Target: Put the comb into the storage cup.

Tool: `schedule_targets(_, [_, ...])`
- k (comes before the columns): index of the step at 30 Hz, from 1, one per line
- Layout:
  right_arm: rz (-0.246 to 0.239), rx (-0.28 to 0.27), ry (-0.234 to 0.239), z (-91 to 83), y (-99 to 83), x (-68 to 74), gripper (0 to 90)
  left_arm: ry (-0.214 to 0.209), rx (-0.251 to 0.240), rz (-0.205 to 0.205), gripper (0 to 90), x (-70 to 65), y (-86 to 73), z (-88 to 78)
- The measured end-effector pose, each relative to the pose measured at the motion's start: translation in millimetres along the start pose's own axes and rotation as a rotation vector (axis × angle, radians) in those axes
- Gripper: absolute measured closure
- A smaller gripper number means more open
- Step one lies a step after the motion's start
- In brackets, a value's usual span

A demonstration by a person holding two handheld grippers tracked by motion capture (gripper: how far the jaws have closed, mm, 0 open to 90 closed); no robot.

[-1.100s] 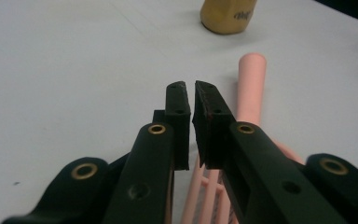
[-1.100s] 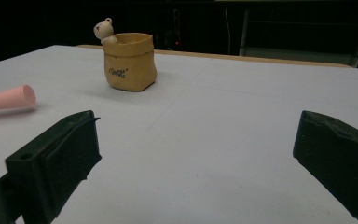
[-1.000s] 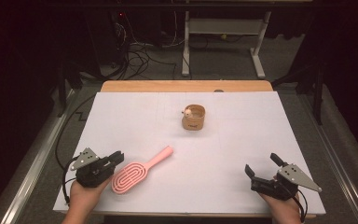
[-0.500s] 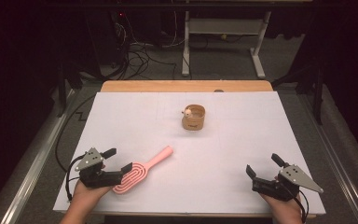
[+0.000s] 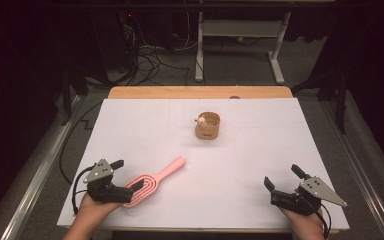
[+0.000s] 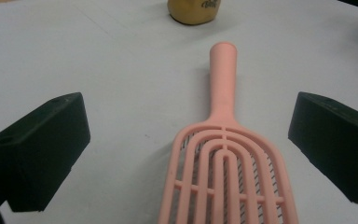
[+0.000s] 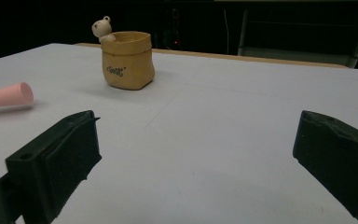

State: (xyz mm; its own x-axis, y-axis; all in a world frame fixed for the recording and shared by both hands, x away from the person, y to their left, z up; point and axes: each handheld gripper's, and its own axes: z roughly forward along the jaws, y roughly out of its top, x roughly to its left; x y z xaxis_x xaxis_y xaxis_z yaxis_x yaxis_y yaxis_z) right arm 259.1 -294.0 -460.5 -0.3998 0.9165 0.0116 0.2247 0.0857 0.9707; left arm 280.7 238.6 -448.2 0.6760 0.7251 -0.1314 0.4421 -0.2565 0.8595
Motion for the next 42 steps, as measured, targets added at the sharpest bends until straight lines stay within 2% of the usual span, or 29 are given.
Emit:
schedule_targets(3, [-0.002,0.000,-0.001,0.0,0.1,0.2,1.0,-0.002,0.028,0.012,0.0,-1.9,0.9,2.2])
schedule_targets(6, [0.001,0.001,-0.001,0.1,0.0,-0.2,1.1,-0.023,0.068,0.038,0.0,-3.8,0.4,5.1])
schedule_targets(7, [-0.001,0.002,-0.001,0.1,0.0,-0.1,1.0,-0.023,0.068,0.038,0.0,-3.8,0.4,5.1])
schedule_targets(10, [-0.002,0.001,-0.001,0.1,0.1,0.2,1.0,-0.037,0.108,0.042,0.0,-4.5,-0.1,7.5])
schedule_targets(14, [0.000,0.002,-0.001,0.0,0.0,-0.2,1.1,-0.025,0.184,0.062,0.0,-10.4,-0.2,10.5])
schedule_targets(20, [-0.003,0.002,-0.001,0.0,0.0,0.1,1.1,-0.015,0.256,0.103,0.0,-14.4,-0.8,14.5])
schedule_targets(31, [-0.004,0.004,0.000,0.1,-0.1,0.1,1.1,-0.046,0.356,0.133,0.0,-16.8,-3.8,18.8])
schedule_targets(38, [-0.005,0.007,0.001,0.4,-0.4,0.4,1.2,-0.040,0.416,0.166,0.0,-20.6,-4.6,23.3])
schedule_targets(42, [-0.008,0.010,0.001,1.0,-0.6,0.9,1.2,-0.033,0.435,0.162,0.0,-20.6,-3.1,23.6])
